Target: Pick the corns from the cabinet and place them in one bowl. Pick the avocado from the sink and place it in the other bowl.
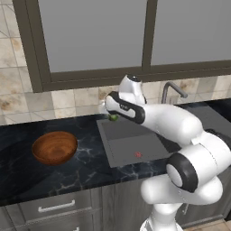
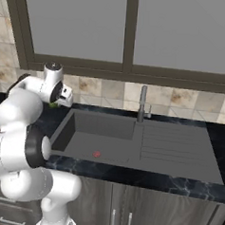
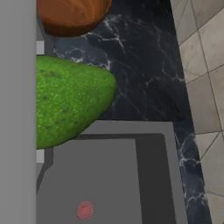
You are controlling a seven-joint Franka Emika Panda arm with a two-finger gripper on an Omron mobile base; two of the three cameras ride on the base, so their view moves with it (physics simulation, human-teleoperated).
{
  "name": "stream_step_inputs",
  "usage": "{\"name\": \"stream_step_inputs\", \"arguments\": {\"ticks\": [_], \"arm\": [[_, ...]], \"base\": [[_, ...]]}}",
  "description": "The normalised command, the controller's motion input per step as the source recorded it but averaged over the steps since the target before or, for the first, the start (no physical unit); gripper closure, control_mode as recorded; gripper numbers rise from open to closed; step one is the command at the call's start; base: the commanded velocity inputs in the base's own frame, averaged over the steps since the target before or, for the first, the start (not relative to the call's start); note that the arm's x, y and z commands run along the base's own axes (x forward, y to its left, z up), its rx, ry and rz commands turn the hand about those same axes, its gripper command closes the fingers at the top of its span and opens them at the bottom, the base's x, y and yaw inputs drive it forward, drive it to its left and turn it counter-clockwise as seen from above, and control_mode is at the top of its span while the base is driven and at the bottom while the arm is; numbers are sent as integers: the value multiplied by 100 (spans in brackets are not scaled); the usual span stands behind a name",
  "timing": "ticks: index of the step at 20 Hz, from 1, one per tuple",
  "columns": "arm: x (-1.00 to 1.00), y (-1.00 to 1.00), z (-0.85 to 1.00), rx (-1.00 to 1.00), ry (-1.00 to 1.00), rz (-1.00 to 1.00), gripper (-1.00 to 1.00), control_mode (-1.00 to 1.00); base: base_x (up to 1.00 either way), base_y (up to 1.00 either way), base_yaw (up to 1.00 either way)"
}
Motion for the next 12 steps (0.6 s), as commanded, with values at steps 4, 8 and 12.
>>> {"name": "stream_step_inputs", "arguments": {"ticks": [4,8,12], "arm": [[0,99,10,-7,3,14,100,-100],[0,100,11,-11,4,14,100,-100],[-16,84,41,-16,9,16,100,-100]], "base": [[0,0,0],[0,0,0],[0,0,0]]}}
